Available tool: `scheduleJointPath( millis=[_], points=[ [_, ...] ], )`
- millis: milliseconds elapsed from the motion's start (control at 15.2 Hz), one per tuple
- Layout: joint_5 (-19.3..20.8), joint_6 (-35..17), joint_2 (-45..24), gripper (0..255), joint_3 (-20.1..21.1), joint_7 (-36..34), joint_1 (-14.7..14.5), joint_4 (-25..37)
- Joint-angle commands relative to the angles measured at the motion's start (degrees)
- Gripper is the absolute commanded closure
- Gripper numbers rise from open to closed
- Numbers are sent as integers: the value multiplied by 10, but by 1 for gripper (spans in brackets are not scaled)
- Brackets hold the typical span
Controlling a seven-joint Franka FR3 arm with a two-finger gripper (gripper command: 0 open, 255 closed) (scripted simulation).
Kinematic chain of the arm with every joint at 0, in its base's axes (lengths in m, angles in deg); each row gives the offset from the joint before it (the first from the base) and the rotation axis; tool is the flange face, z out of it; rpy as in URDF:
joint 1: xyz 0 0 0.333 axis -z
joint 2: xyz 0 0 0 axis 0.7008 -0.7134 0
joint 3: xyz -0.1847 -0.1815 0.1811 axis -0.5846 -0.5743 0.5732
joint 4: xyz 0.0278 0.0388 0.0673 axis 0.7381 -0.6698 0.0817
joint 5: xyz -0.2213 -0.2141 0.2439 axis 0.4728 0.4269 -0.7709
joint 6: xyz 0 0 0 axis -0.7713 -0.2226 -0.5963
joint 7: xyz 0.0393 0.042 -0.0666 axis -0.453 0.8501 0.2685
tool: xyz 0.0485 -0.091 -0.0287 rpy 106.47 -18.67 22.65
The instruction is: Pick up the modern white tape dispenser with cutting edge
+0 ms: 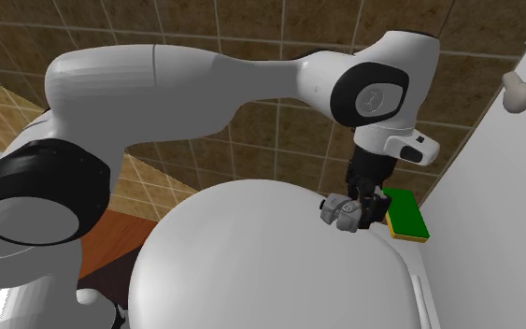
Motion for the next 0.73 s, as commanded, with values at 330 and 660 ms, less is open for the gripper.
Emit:
scheduleJointPath(
  millis=[330, 660],
  points=[
    [-2, 53, -13, 255, 0, 8, 1, 67],
    [-3, 102, -32, 255, -1, 15, 3, 134]
  ],
)
